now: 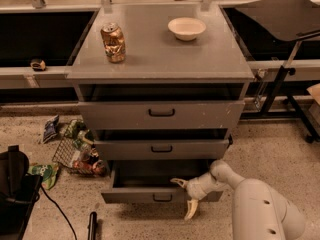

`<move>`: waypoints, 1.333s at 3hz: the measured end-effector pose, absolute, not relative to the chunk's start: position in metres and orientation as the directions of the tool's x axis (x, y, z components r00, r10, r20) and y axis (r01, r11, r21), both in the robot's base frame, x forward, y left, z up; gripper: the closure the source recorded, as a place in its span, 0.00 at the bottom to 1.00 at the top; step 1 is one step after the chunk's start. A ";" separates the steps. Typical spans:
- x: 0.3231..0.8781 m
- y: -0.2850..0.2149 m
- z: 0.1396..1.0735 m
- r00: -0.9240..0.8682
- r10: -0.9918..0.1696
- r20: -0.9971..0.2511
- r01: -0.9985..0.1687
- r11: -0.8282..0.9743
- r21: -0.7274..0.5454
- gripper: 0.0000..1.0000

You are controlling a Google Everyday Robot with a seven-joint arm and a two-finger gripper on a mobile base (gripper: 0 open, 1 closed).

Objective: Open bottom drawer

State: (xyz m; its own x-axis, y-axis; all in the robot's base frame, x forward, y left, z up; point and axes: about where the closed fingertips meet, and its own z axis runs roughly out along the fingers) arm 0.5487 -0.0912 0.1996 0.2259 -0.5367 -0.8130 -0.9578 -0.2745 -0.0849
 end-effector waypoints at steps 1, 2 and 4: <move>0.527 -0.080 0.188 0.187 -0.530 -0.827 -0.956 -0.291 -0.030 0.00; 0.518 -0.074 0.181 0.165 -0.538 -0.827 -0.954 -0.299 0.004 0.00; 0.512 -0.074 0.195 0.173 -0.552 -0.815 -0.955 -0.297 -0.001 0.41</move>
Offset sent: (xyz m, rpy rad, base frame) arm -0.0379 0.0183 -0.0227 -0.0261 0.1212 0.0274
